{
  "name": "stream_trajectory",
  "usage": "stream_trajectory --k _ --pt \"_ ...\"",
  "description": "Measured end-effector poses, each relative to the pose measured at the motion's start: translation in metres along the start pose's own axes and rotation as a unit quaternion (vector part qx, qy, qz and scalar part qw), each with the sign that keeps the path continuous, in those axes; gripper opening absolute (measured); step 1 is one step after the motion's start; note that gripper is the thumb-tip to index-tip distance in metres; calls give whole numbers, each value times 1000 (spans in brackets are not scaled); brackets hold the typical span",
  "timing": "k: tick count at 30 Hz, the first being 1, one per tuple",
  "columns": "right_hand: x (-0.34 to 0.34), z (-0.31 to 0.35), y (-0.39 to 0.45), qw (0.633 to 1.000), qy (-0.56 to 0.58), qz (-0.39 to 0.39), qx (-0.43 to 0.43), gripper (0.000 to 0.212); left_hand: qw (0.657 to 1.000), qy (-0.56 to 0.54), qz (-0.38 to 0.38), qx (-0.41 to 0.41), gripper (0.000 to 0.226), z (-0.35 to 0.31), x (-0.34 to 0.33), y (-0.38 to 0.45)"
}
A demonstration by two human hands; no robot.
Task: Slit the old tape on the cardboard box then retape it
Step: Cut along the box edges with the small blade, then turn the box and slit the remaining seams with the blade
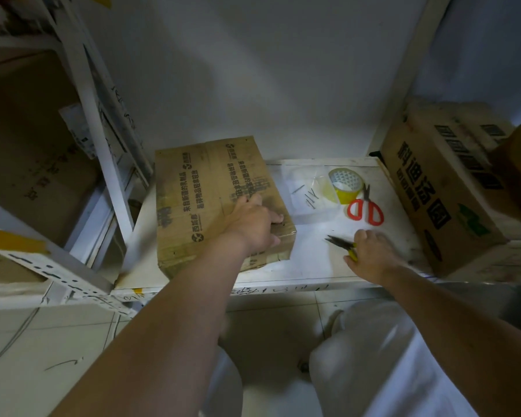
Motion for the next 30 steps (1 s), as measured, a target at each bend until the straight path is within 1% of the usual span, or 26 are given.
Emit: stream_trajectory --k 3,6,10,13,15,16,18,20,22,24,25,27,29,30 --pt "-5 -4 1 1000 3 -11 -20 53 1000 5 3 1 54 0 0 0" --pt "-10 -4 4 999 -27 -16 -17 60 1000 0 6 5 54 0 0 0" --pt "-13 -5 2 996 -79 -36 -10 60 1000 -6 4 8 54 -1 1 -1" --pt "-15 -3 1 993 -116 -20 -10 62 1000 -12 3 12 54 -1 1 -3" --pt "-12 0 1 992 -120 -19 -18 61 1000 -6 -3 10 54 -1 2 -4" --pt "-7 3 1 994 -107 -31 -19 58 1000 1 -6 7 53 -1 2 -4" --pt "2 16 4 997 -47 -56 -7 48 1000 9 -8 6 51 -1 1 -6" --pt "12 37 9 997 45 -58 3 41 1000 -13 -13 12 45 2 2 -10" --pt "17 57 17 990 135 -28 -11 41 999 -35 -26 23 38 7 1 -13" --pt "22 78 19 979 200 34 -32 43 996 -21 -71 59 34 20 5 -24" --pt "22 88 18 968 236 75 -50 43 990 -7 -102 97 34 29 8 -29" --pt "20 102 17 931 324 139 -98 34 968 19 -149 201 35 53 14 -44" --pt "16 108 14 881 414 162 -163 28 944 14 -145 296 40 79 14 -61" --pt "13 109 11 852 454 174 -196 28 936 0 -131 325 43 89 11 -68"
Point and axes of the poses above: each hand's wrist, its own y-axis towards the middle knuckle, its own x-axis out of the back of the hand, z = x × y, the point moved 5 cm from there along y, towards the middle knuckle, and after that the axes turned 7 degrees about -z, right-handed, at the moved point
